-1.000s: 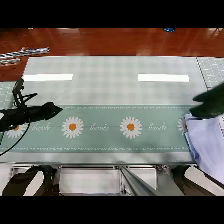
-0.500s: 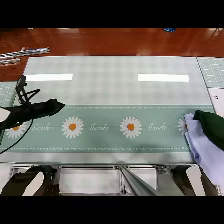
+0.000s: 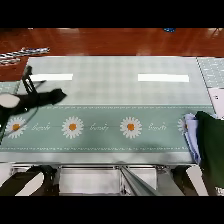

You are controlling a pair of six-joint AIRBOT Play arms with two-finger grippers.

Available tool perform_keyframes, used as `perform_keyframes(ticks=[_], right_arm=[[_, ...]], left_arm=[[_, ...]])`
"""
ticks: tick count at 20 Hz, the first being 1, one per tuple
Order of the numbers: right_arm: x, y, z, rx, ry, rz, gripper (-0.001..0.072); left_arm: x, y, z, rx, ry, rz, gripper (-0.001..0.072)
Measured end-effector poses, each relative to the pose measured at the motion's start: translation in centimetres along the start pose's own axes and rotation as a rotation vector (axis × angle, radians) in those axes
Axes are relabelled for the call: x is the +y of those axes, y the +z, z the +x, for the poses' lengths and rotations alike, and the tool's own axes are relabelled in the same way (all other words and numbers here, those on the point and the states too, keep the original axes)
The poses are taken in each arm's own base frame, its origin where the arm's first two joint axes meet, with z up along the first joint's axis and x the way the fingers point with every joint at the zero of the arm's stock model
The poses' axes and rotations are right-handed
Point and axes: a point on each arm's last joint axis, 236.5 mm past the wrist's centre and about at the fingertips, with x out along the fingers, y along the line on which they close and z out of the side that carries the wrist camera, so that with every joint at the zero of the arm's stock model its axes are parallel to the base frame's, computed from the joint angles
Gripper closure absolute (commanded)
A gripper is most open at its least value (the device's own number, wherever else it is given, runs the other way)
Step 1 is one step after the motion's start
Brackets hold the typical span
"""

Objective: Fold the shirts.

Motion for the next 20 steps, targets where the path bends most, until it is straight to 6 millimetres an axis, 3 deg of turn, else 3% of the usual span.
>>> perform_keyframes(ticks=[3,5,6,8,9,11,13,15,17,20], right_arm=[[8.4,3.2,-2.8,-0.067,0.246,-0.186,0.0681],[16.3,4.1,-5.6,-0.143,0.391,-0.385,0.0681],[20.9,3.5,-7.1,-0.183,0.459,-0.505,0.0681],[29.6,0.3,-9.2,-0.246,0.569,-0.726,0.0681],[33.4,-2.1,-9.7,-0.267,0.608,-0.826,0.0681],[39.7,-7.7,-9.2,-0.294,0.635,-1.02,0.0681],[42.9,-12.1,-6.9,-0.295,0.574,-1.16,0.0682],[44.2,-14.5,-4.1,-0.277,0.481,-1.234,0.0681],[44.5,-15.9,-2.1,-0.253,0.415,-1.273,0.0681],[44.5,-16.8,-0.8,-0.241,0.365,-1.297,0.0681]], left_arm=[[-3.0,7.1,-2.6,-0.093,-0.047,0.072,0.0691],[-6.4,11.0,-4.7,-0.14,-0.096,0.146,0.0692],[-8.5,12.3,-5.7,-0.154,-0.127,0.188,0.0692],[-11.7,13.0,-6.5,-0.141,-0.16,0.259,0.0692],[-12.6,12.3,-6.2,-0.108,-0.155,0.291,0.0692],[-12.2,9.7,-4.5,0.002,-0.089,0.34,0.0691],[-9.7,6.7,-2.3,0.123,0.02,0.363,0.0691],[-7.4,4.1,-1.0,0.225,0.1,0.366,0.0691],[-5.9,2.5,-0.4,0.293,0.152,0.365,0.0691],[-4.8,1.5,-0.1,0.337,0.192,0.367,0.069]])
